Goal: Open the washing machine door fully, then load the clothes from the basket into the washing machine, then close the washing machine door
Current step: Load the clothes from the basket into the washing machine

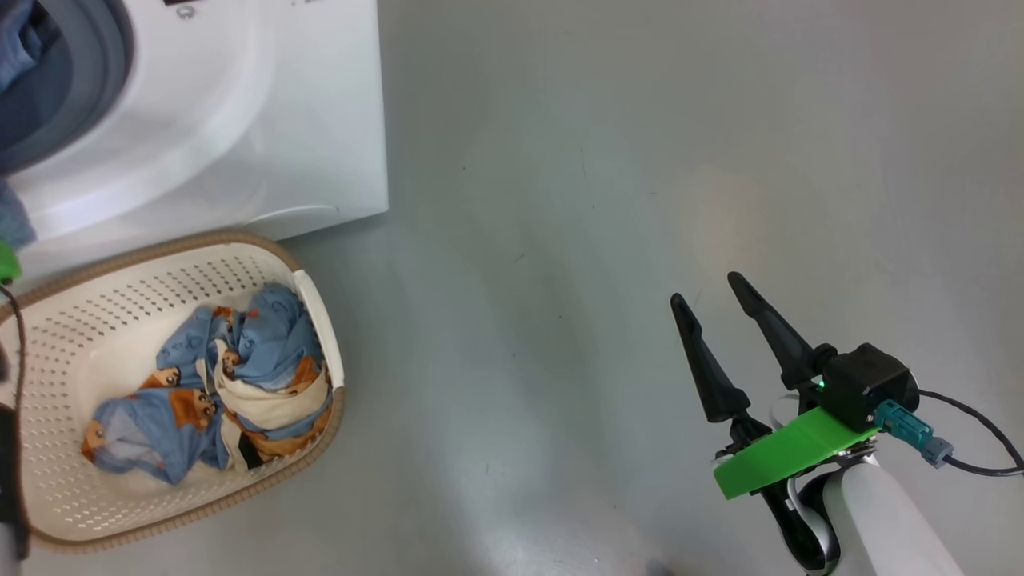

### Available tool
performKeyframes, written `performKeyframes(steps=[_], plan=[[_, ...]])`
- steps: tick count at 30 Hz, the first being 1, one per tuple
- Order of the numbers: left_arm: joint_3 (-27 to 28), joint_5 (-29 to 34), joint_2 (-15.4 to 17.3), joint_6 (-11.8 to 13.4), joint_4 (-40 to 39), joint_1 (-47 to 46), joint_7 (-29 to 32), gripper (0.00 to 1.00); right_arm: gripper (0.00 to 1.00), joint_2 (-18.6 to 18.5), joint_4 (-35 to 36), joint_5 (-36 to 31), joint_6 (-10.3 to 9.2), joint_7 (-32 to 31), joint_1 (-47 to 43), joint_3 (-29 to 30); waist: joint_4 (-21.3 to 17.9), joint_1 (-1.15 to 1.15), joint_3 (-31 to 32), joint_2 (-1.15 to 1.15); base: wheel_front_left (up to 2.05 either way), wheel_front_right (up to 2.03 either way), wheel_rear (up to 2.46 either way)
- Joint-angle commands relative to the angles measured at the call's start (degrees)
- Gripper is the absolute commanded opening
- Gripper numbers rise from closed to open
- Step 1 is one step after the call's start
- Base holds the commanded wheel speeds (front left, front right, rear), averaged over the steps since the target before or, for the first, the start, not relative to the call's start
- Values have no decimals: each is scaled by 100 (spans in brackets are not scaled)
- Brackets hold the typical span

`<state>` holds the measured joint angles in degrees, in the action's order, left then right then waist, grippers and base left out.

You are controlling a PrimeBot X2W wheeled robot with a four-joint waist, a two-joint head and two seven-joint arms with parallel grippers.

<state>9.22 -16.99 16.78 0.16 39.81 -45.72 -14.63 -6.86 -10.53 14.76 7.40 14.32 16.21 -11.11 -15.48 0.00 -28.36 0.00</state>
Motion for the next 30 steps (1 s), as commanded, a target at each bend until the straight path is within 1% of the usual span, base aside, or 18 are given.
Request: performKeyframes(steps=[1,6,10,13,14,15,20,27,28,30], plan=[[83,109,331,-22,-287,38,-28,0,100,15,121,55,9,68,-150,-134,-3,0,-52,0,0,0,0],[-32,214,603,-5,-625,-378,351,0,100,25,152,85,9,68,-86,-161,-42,0,-270,0,0,0,0],[-151,319,902,-21,-797,-966,790,0,100,32,183,109,9,68,-14,-174,-109,0,-526,0,0,0,0],[-230,361,1102,-63,-787,-1480,1101,0,100,47,204,137,9,68,52,-176,-182,0,-728,0,0,0,0],[-291,412,1244,-86,-710,-1820,1273,0,100,65,214,156,9,68,93,-184,-237,0,-856,0,0,0,0],[-324,453,1320,-85,-651,-1987,1349,0,100,77,218,167,9,68,116,-190,-266,0,-921,0,0,0,0],[-475,604,1597,-103,-249,-2782,1522,0,100,133,223,221,9,68,224,-220,-404,0,-1204,0,0,0,0],[-687,741,1737,-133,514,-3624,1500,0,100,191,257,264,9,68,363,-286,-527,0,-1488,0,0,0,0],[-687,741,1737,-133,514,-3624,1500,0,100,191,257,264,9,68,363,-286,-527,0,-1488,0,0,0,0],[-817,833,1764,-151,805,-3895,1431,0,100,205,252,275,9,68,399,-310,-563,0,-1578,0,0,0,0]])
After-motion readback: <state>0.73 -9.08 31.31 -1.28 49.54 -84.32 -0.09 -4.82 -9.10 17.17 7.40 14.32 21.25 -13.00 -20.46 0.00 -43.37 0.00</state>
